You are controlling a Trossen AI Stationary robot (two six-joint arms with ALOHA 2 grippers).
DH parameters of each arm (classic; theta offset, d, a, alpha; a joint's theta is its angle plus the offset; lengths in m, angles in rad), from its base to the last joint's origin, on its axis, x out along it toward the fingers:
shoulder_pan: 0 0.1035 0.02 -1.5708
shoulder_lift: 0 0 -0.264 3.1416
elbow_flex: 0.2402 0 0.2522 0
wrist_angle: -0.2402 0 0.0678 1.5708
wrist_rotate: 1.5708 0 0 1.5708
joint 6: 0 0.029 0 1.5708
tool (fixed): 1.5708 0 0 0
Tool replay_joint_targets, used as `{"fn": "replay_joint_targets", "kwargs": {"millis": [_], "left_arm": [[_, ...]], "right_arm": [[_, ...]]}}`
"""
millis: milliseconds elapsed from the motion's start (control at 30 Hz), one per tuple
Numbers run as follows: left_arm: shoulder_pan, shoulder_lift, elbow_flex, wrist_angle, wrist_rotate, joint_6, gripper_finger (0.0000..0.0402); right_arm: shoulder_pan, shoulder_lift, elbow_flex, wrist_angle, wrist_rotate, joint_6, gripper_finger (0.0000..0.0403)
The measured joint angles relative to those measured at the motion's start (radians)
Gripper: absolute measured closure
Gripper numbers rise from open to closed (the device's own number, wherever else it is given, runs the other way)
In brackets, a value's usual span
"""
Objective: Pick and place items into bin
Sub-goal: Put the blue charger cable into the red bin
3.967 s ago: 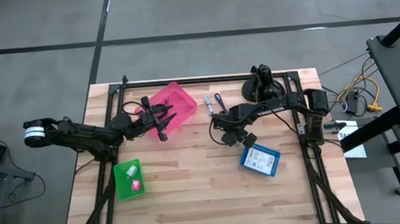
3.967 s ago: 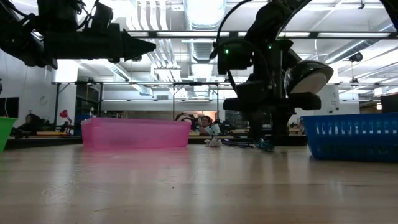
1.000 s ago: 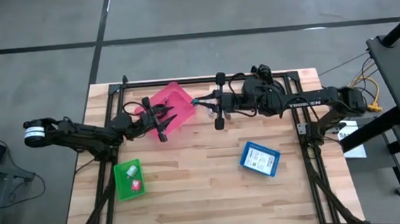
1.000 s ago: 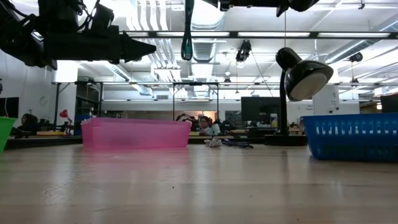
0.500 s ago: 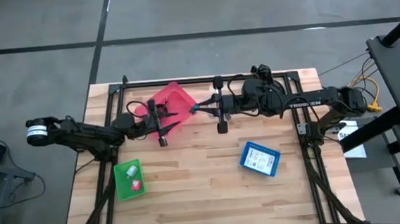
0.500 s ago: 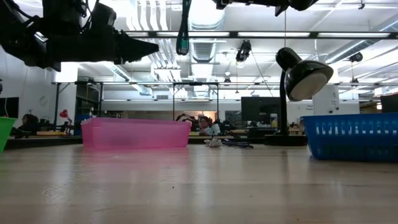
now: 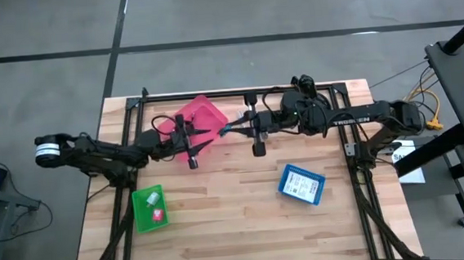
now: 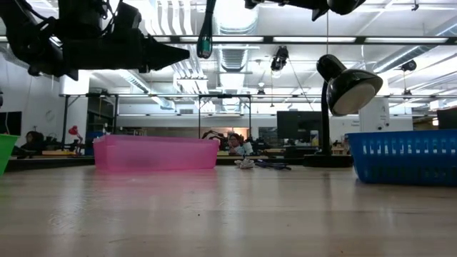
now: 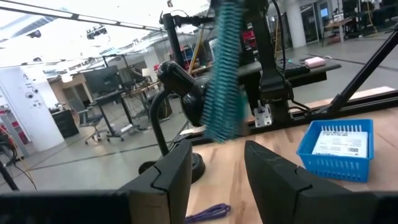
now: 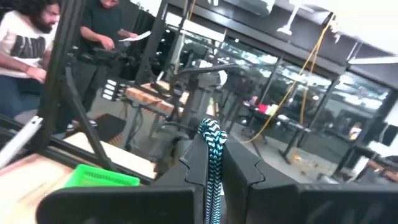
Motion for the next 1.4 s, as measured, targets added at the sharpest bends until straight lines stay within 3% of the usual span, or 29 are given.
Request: {"fn": "replay_joint_targets", "kwargs": {"millis": [700, 1400], "left_arm": [[0.0, 0.06, 0.065, -0.003, -0.003, 0.0, 0.0269], [0.0, 0.27, 0.214, 0.048, -0.002, 0.0, 0.0269]], "right_arm": [[-0.013, 0.065, 0.062, -0.01, -0.005, 0.017, 0.039], [-0.013, 0.066, 0.061, -0.033, -0.011, 0.019, 0.039]]}}
